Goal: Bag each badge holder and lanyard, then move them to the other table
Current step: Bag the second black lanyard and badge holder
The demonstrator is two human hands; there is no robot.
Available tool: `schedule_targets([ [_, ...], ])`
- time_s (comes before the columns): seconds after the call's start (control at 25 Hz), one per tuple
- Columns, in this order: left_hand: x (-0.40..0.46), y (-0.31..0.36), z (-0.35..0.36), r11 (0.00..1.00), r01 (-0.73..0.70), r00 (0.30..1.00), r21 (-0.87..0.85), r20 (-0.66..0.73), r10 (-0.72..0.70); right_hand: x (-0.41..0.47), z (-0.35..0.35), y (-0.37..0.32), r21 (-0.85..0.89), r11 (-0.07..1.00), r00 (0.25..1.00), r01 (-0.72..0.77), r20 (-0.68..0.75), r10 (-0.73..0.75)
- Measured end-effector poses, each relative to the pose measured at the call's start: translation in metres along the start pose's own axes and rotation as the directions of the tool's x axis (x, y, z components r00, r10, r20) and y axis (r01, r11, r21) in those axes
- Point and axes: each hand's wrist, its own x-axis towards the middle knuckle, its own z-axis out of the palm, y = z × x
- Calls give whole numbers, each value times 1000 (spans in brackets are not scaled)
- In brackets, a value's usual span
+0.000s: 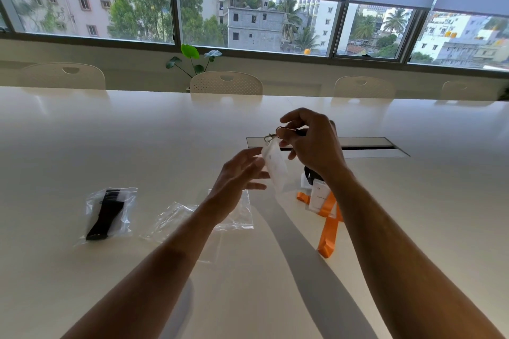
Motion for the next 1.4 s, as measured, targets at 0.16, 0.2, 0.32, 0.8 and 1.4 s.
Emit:
schedule_targets([
  [0.16, 7, 0, 1, 977, 42, 980, 210, -199, 1, 7, -1, -13, 4, 1000, 1000, 2, 2, -2],
  [0.2, 7, 0, 0, 979, 66, 971, 192, -238, -19, 8, -2, -15, 5, 1000, 1000, 5, -10, -5],
  [0.32, 8, 3, -1, 972, 96, 941, 214, -339, -18, 3, 2, -19, 13, 1000, 999, 1, -43, -1],
  [0.8, 7, 15, 4, 948, 64, 935, 313, -350, 53, -36, 38, 8, 340, 852, 917, -399, 146, 371],
  [1.4, 2, 36, -15, 948, 107, 860, -299, -450, -239, -42, 36, 7, 468, 817, 938, -337, 241, 248],
])
